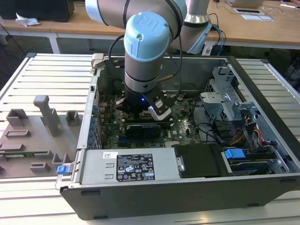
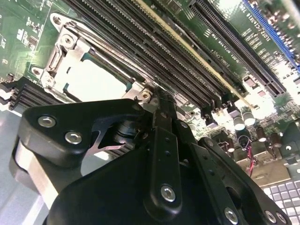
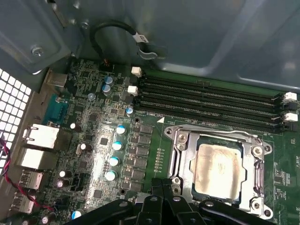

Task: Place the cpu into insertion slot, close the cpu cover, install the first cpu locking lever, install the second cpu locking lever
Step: 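Install the second cpu locking lever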

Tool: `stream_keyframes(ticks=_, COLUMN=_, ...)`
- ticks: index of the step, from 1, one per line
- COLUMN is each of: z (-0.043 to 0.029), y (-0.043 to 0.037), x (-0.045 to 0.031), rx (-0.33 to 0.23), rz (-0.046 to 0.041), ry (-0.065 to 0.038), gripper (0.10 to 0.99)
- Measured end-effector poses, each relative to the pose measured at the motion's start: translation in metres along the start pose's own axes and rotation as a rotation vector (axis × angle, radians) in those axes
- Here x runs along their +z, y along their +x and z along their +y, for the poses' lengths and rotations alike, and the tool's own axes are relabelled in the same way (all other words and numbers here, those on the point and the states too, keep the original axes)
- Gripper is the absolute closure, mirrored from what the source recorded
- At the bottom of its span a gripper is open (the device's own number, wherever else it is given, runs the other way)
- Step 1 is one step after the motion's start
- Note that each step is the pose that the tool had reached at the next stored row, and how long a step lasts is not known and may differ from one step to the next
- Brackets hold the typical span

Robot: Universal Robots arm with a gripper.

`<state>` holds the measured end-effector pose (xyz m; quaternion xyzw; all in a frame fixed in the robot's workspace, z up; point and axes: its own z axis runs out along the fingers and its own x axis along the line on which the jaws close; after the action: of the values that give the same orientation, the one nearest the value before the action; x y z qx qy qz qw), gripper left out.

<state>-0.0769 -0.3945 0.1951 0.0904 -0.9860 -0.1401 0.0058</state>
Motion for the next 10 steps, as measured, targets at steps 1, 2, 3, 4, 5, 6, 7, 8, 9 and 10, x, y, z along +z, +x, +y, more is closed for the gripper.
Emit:
stream_keyframes(ticks=1, z=0.0000, y=0.0001, x=0.0000, rx=0.000, rz=-0.0004, ry=0.000, gripper=0.980)
stream_keyframes(ticks=2, z=0.0001, y=0.0004, x=-0.0003, rx=-0.001, rz=-0.0018, ry=0.000, gripper=0.980)
stream_keyframes(ticks=3, z=0.0009, y=0.0002, x=-0.0023, rx=-0.002, rz=-0.0044, ry=-0.001, gripper=0.980)
stream_keyframes(ticks=4, z=0.0020, y=0.0002, x=-0.0061, rx=-0.002, rz=-0.0041, ry=-0.001, gripper=0.980)
stream_keyframes(ticks=5, z=0.0033, y=0.0003, x=-0.0110, rx=-0.002, rz=-0.0034, ry=0.000, gripper=0.980)
stream_keyframes(ticks=6, z=0.0054, y=0.0002, x=-0.0178, rx=-0.002, rz=-0.0037, ry=0.000, gripper=0.980)
stream_keyframes(ticks=7, z=0.0072, y=-0.0003, x=-0.0224, rx=-0.001, rz=-0.0035, ry=0.000, gripper=0.980)
stream_keyframes(ticks=8, z=0.0081, y=-0.0013, x=-0.0237, rx=-0.002, rz=-0.0036, ry=0.000, gripper=0.980)
stream_keyframes(ticks=9, z=0.0084, y=-0.0024, x=-0.0239, rx=-0.002, rz=-0.0031, ry=0.000, gripper=0.980)
stream_keyframes(ticks=10, z=0.0083, y=-0.0052, x=-0.0240, rx=-0.001, rz=-0.0010, ry=0.000, gripper=0.980)
